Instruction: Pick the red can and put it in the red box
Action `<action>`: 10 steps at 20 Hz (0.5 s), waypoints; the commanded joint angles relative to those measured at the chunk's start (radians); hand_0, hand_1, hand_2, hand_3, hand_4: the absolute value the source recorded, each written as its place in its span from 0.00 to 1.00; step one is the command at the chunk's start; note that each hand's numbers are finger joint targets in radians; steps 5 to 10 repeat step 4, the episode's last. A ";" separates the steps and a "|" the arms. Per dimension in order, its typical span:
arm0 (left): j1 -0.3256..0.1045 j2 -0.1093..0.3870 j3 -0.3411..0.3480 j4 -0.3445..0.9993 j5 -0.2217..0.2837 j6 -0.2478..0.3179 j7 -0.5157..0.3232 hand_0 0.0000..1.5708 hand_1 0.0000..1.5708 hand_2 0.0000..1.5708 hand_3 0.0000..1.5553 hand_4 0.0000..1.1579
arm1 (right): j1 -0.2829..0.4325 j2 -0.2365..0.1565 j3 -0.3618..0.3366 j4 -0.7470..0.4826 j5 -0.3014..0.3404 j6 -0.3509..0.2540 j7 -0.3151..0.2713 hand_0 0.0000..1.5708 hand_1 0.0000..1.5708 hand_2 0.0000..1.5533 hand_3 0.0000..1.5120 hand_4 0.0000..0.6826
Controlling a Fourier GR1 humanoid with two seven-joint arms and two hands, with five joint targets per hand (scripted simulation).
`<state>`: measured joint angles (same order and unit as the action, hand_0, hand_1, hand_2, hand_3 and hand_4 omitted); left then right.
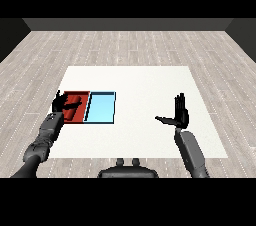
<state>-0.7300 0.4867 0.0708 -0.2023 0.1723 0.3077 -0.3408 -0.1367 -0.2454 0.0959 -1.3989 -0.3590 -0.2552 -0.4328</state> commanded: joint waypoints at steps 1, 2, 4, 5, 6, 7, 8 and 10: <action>0.016 -0.033 0.057 -0.107 0.068 -0.100 -0.139 0.14 0.14 0.00 0.00 0.00 | 0.009 -0.023 0.015 -0.066 0.001 0.025 0.034 0.00 0.00 0.00 0.00 0.00; 0.038 -0.049 0.035 -0.130 0.050 -0.124 -0.182 0.70 0.70 0.74 0.00 0.00 | -0.003 -0.012 0.001 -0.040 -0.014 0.040 0.015 0.00 0.00 0.00 0.00 0.00; 0.080 -0.088 0.049 -0.222 0.089 -0.175 -0.231 0.00 0.00 0.00 0.00 0.00 | 0.043 0.015 0.048 -0.030 0.031 0.040 -0.045 0.00 0.00 0.00 0.00 0.00; 0.080 -0.088 0.049 -0.222 0.089 -0.175 -0.231 0.00 0.00 0.00 0.00 0.00 | 0.043 0.015 0.048 -0.030 0.031 0.040 -0.045 0.00 0.00 0.00 0.00 0.00; 0.080 -0.088 0.049 -0.222 0.089 -0.175 -0.231 0.00 0.00 0.00 0.00 0.00 | 0.043 0.015 0.048 -0.030 0.031 0.040 -0.045 0.00 0.00 0.00 0.00 0.00; 0.080 -0.088 0.049 -0.222 0.089 -0.175 -0.231 0.00 0.00 0.00 0.00 0.00 | 0.043 0.015 0.048 -0.030 0.031 0.040 -0.045 0.00 0.00 0.00 0.00 0.00; 0.080 -0.088 0.049 -0.222 0.089 -0.175 -0.231 0.00 0.00 0.00 0.00 0.00 | 0.043 0.015 0.048 -0.030 0.031 0.040 -0.045 0.00 0.00 0.00 0.00 0.00; 0.080 -0.088 0.049 -0.222 0.089 -0.175 -0.231 0.00 0.00 0.00 0.00 0.00 | 0.043 0.015 0.048 -0.030 0.031 0.040 -0.045 0.00 0.00 0.00 0.00 0.00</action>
